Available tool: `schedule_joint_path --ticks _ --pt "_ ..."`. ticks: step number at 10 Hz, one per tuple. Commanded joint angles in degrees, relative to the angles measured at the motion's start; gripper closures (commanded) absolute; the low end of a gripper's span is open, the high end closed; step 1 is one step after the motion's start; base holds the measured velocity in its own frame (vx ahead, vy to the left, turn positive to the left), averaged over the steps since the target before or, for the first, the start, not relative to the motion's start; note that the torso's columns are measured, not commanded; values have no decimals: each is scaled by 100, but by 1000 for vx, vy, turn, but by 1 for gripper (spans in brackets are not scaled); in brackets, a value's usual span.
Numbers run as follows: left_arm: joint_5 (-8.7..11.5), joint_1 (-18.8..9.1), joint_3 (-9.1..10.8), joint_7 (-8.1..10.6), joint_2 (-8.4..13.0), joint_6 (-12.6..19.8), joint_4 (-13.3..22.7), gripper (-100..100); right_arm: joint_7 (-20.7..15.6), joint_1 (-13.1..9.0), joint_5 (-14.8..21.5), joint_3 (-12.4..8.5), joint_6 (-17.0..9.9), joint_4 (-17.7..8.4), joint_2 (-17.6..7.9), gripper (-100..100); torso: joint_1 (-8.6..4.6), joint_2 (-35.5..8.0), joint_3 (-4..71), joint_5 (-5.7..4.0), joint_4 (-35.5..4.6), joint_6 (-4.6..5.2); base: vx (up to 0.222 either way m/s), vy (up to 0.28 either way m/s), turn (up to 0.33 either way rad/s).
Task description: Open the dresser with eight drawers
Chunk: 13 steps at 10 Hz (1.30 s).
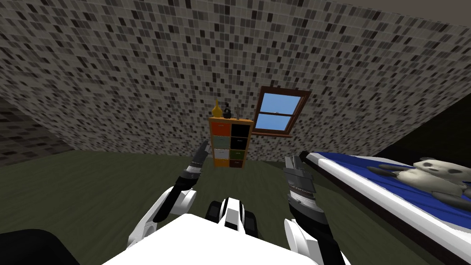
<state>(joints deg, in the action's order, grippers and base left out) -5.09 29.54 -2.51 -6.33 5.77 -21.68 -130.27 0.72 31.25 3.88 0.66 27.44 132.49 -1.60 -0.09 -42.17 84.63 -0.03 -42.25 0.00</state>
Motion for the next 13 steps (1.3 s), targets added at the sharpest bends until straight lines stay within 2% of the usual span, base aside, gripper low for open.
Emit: schedule_joint_path --ticks 1,5,13 --pt "-19 -76 -5 -24 207 292 -71 -100 0 0 0 0 0 0 0 0 2 -4 -2 1 -1 0 115 -35 -32" --pt "-47 -207 -9 -57 325 761 -187 -100 0 0 0 0 0 0 0 0 7 -16 -9 2 -4 0 126 -45 -30" --pt "-99 -449 -15 -118 167 1613 -378 -100 0 0 0 0 0 0 0 0 8 -11 -6 2 -3 0 111 -35 -28"
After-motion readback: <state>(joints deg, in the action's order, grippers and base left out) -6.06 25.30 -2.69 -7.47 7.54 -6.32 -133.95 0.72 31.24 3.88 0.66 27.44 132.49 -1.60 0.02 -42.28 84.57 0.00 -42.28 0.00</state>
